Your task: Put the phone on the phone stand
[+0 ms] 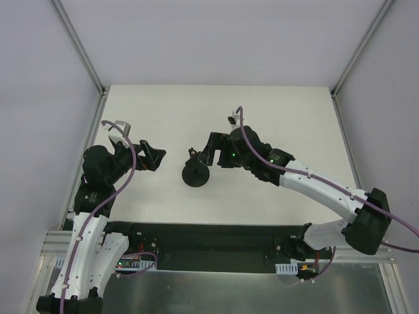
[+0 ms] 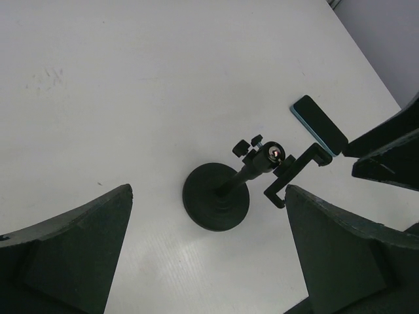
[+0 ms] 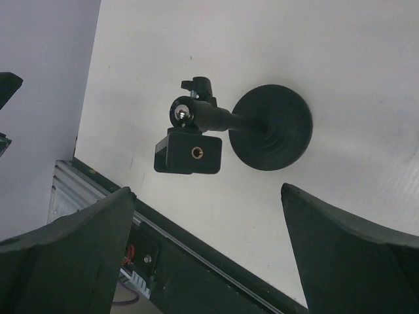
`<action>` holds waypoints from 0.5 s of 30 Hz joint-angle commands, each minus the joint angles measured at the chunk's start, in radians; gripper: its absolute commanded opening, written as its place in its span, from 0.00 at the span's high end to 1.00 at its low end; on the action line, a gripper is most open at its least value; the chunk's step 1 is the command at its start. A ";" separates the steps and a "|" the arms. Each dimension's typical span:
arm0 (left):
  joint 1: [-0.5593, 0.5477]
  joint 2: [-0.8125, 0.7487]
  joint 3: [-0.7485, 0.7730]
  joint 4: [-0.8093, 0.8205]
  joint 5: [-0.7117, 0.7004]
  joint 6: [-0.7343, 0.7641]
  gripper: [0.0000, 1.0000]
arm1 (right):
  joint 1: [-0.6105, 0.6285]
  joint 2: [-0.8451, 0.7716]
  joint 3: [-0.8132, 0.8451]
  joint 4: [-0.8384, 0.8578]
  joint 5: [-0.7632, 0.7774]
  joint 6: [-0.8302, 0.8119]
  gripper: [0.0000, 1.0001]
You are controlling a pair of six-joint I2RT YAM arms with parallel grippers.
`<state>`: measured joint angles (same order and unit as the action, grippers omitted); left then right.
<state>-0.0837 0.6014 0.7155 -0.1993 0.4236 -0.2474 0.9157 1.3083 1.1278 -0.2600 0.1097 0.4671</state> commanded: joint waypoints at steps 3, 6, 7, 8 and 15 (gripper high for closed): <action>0.005 0.012 0.012 0.044 0.053 -0.013 0.01 | 0.003 0.080 0.029 0.169 -0.065 0.173 0.03; 0.006 0.018 0.012 0.046 0.061 -0.018 0.01 | 0.002 0.101 0.021 0.211 -0.067 0.197 0.01; 0.004 0.017 0.012 0.047 0.066 -0.018 0.01 | -0.003 0.108 0.014 0.238 -0.080 0.212 0.03; 0.004 0.018 0.012 0.047 0.067 -0.018 0.01 | -0.008 0.115 0.007 0.252 -0.090 0.223 0.05; 0.004 0.028 0.010 0.052 0.080 -0.021 0.01 | -0.049 0.131 -0.080 0.381 -0.163 0.308 0.23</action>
<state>-0.0841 0.6250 0.7155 -0.1982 0.4652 -0.2520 0.8852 1.4334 1.0863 -0.0032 -0.0048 0.7029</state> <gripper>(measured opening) 0.992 0.811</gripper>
